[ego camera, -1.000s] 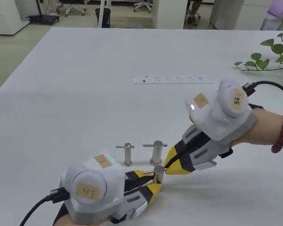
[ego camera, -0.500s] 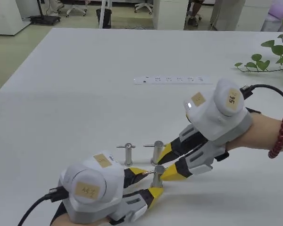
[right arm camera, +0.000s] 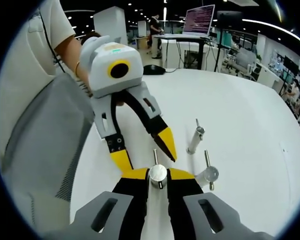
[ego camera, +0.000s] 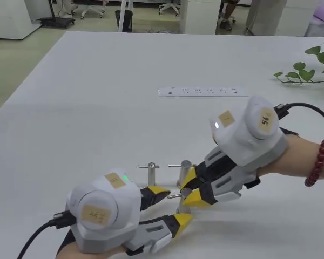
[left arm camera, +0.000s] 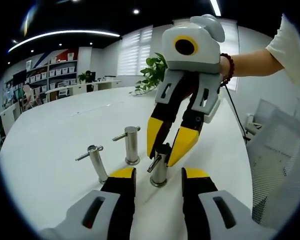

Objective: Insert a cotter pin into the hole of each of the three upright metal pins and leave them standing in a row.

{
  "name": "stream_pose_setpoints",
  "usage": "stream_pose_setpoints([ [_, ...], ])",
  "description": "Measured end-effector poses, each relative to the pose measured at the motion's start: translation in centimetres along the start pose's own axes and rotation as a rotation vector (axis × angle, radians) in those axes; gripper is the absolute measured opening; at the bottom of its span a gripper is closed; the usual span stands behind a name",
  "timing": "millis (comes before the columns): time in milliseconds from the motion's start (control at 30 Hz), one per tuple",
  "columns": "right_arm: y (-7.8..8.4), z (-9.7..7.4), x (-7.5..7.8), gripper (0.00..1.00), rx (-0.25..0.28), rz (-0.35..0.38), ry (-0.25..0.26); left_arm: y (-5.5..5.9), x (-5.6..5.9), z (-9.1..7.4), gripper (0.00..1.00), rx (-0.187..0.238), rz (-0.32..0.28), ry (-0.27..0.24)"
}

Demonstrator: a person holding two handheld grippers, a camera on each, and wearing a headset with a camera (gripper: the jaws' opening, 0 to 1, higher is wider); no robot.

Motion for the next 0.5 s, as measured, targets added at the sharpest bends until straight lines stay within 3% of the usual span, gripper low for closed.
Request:
stream_pose_setpoints([
  [500, 0.8, -1.1, 0.4, 0.14, 0.024, 0.020, 0.041, -0.7, 0.0, -1.6, 0.44, 0.036, -0.007, -0.008],
])
Point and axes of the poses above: the centre of the closed fingertips' face, and the gripper's own axes: z roughly forward along the fingers, x roughly to its right, y roughly out of its underside, the point moved 10 cm from there along -z, roughly backward along the fingers, and after that the axes turned 3 degrees about x, right-handed, at the moved point
